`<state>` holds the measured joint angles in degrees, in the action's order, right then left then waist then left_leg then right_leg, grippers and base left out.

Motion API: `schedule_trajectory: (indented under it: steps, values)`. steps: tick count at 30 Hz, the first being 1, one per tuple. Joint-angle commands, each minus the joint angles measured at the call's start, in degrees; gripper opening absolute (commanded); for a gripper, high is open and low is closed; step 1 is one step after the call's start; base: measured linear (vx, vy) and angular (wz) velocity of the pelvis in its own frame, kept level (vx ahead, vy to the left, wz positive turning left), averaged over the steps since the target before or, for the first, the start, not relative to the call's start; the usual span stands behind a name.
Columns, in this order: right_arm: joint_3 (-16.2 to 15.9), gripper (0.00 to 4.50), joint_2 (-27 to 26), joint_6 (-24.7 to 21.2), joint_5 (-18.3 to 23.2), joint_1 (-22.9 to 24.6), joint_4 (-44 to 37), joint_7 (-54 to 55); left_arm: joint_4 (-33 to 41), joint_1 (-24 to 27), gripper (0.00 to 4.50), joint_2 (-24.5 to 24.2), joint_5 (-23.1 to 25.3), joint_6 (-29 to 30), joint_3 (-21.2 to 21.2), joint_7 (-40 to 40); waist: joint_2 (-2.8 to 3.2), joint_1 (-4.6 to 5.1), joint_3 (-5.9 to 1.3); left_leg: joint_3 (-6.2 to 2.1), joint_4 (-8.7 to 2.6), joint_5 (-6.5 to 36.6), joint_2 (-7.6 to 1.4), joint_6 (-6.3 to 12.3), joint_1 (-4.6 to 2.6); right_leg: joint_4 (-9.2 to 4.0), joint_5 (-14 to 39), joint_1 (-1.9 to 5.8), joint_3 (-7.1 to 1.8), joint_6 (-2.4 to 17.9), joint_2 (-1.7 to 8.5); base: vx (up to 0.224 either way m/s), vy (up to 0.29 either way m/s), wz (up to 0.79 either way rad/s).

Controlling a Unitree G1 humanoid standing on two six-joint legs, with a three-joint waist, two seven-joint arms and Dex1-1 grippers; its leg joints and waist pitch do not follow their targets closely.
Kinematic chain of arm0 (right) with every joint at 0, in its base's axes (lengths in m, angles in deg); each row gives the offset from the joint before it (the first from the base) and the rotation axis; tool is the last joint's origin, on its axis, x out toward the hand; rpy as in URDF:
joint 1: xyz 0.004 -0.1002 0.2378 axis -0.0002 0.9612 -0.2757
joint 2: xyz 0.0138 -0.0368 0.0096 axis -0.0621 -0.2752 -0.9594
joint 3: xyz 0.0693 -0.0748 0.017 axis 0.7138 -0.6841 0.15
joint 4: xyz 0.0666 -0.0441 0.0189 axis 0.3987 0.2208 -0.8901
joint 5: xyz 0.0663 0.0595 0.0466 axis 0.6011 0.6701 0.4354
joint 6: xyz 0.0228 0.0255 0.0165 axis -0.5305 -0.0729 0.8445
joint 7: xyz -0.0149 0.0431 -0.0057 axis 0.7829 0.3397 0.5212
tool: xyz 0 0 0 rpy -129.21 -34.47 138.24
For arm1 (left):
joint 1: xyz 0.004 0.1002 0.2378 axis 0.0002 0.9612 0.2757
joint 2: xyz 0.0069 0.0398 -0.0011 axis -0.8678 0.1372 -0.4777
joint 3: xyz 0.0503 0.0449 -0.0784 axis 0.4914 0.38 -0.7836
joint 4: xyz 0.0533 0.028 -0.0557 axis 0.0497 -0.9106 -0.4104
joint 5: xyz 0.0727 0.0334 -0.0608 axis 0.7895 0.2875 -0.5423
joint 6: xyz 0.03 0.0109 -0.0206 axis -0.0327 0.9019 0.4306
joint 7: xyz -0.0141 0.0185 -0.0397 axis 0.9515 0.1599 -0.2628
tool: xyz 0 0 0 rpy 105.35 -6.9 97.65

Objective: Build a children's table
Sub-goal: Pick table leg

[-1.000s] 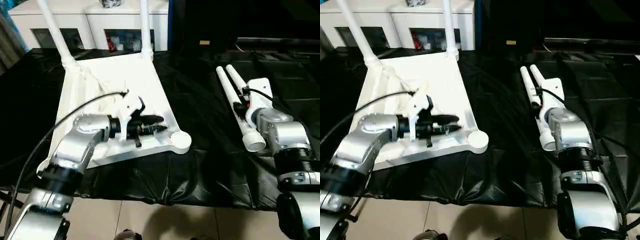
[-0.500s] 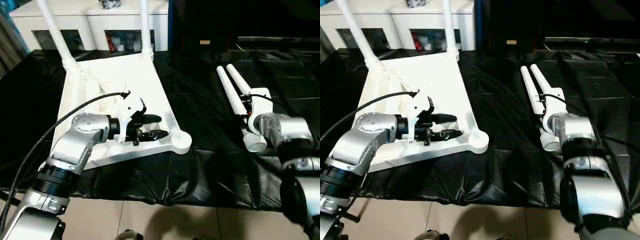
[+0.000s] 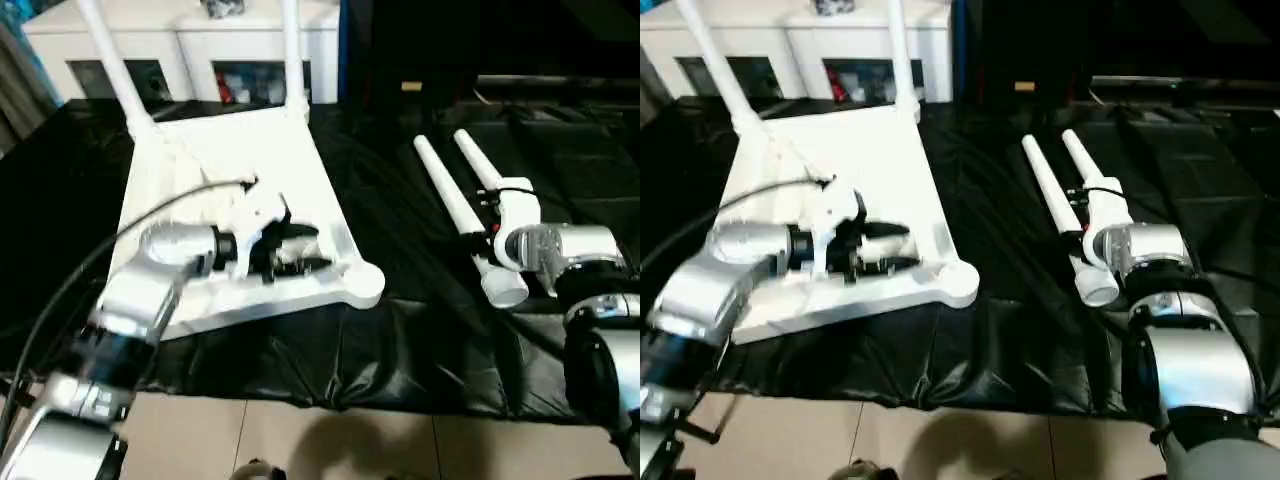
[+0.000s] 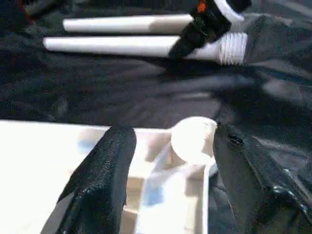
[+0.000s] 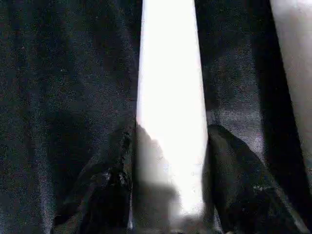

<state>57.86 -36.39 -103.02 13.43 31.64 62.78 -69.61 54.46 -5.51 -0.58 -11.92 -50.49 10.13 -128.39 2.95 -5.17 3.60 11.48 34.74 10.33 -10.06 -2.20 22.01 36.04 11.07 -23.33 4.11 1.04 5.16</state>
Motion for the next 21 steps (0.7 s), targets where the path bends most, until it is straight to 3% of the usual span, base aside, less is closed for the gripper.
schedule_trajectory:
  steps: [1,3,7,8,9,13,14,15,16,17,20,21]
  values:
    - [1.31,1.83,0.09,0.73,0.98,-0.03,1.89,0.9,-1.08,-0.99,2.93,0.24,0.47,-0.6,-1.15,1.35,-0.64,-0.16,-4.58,-1.22,-3.3,8.39,-2.56,0.78,-0.88,-3.78,7.37,3.22,-2.45,14.56,3.28,0.0,0.0,0.0]
    - [2.31,1.82,0.02,1.25,1.93,-0.26,2.05,0.66,-1.73,-1.37,2.93,0.81,0.51,-0.64,-1.51,2.47,-0.57,-0.14,-4.59,-1.23,-3.26,9.01,-2.54,0.76,-0.85,-3.81,7.6,3.24,-2.43,14.53,3.31,0.0,0.0,0.0]
    - [8.95,1.82,-1.82,3.94,9.78,-1.06,-0.85,-5.48,-7.19,-4.81,2.93,6.58,-0.12,0.38,-5.5,12.37,-0.67,-0.2,-4.79,-1.18,-3.01,8.77,-2.43,2.19,-0.67,-3.79,5.19,3.52,-2.36,14.93,3.22,0.0,0.0,0.0]
    - [10.4,1.82,-2.45,3.56,11.81,-1.13,-1.86,-7.16,-7.95,-5.58,2.93,7.9,-1.01,1.41,-6.67,14.01,-0.62,-0.3,-4.87,-1.21,-2.94,8.34,-2.47,2.54,-0.62,-3.6,4.4,3.65,-2.35,15.17,3.29,0.0,0.0,0.0]
    - [12.09,1.82,-3.91,2.45,15.03,-0.63,-4.76,-10.76,-8.93,-7.19,3.1,10.33,-4.24,6.13,-9.1,15.87,-0.84,-0.34,-4.97,-1.15,-2.85,7.0,-2.47,3.46,-0.51,-3.4,2.75,3.71,-2.28,15.83,3.32,0.0,0.0,0.0]
    - [12.37,1.82,-6.12,0.48,18.41,1.22,-10.53,-16.26,-9.77,-9.0,3.31,13.28,-8.62,11.15,-12.05,17.58,-1.0,-0.89,-5.19,-1.17,-2.44,3.09,-2.49,6.96,-0.27,-3.0,-0.76,3.52,-2.04,17.31,3.24,0.0,0.0,0.0]
    - [11.92,1.82,-7.18,-0.08,19.9,2.61,-13.88,-18.85,-10.27,-9.7,3.48,14.45,-9.89,12.04,-12.99,18.31,-1.0,-0.89,-5.19,-1.17,-2.44,3.09,-2.49,6.96,-0.27,-3.0,-0.76,3.52,-2.04,17.31,3.24,0.0,0.0,0.0]
    - [10.67,1.82,-8.64,-0.37,21.93,5.02,-19.14,-22.52,-11.2,-10.77,3.62,16.04,-11.81,13.38,-14.23,18.75,-1.21,-1.23,-5.2,-1.1,-2.31,2.78,-2.41,8.27,-0.21,-3.02,-1.04,3.61,-2.06,17.2,3.31,0.0,0.0,0.0]
    - [10.38,1.82,-9.1,-0.66,22.76,5.77,-20.78,-23.67,-11.56,-11.15,3.62,16.56,-12.41,13.88,-14.66,18.95,-1.07,-1.72,-5.24,-1.17,-2.31,2.57,-2.57,8.37,-0.38,-3.17,-0.73,3.47,-2.04,16.76,3.44,0.0,0.0,0.0]
    - [9.33,1.81,-10.67,-1.92,25.56,8.38,-26.33,-27.49,-12.9,-12.51,3.67,18.43,-14.53,15.84,-16.24,19.67,-1.31,-2.01,-5.25,-1.19,-2.36,2.48,-2.76,8.66,-0.49,-3.16,-0.05,3.25,-2.0,16.64,3.33,0.0,0.0,0.0]
    - [7.32,1.81,-12.02,-3.66,27.31,11.26,-31.32,-30.28,-14.91,-14.78,3.79,21.07,-17.19,19.56,-19.52,22.81,-1.15,-2.55,-5.45,-1.41,-2.27,1.74,-2.99,8.54,-0.45,-2.94,0.07,3.08,-1.98,16.75,3.54,0.0,0.0,0.0]
    - [7.25,1.81,-12.07,-3.77,27.4,11.37,-31.51,-30.4,-14.99,-14.88,4.05,21.16,-17.32,19.73,-19.67,22.96,-1.09,-2.87,-5.45,-1.46,-2.25,1.35,-3.2,8.03,-0.49,-2.95,0.23,2.85,-2.04,16.59,3.57,0.0,0.0,0.0]
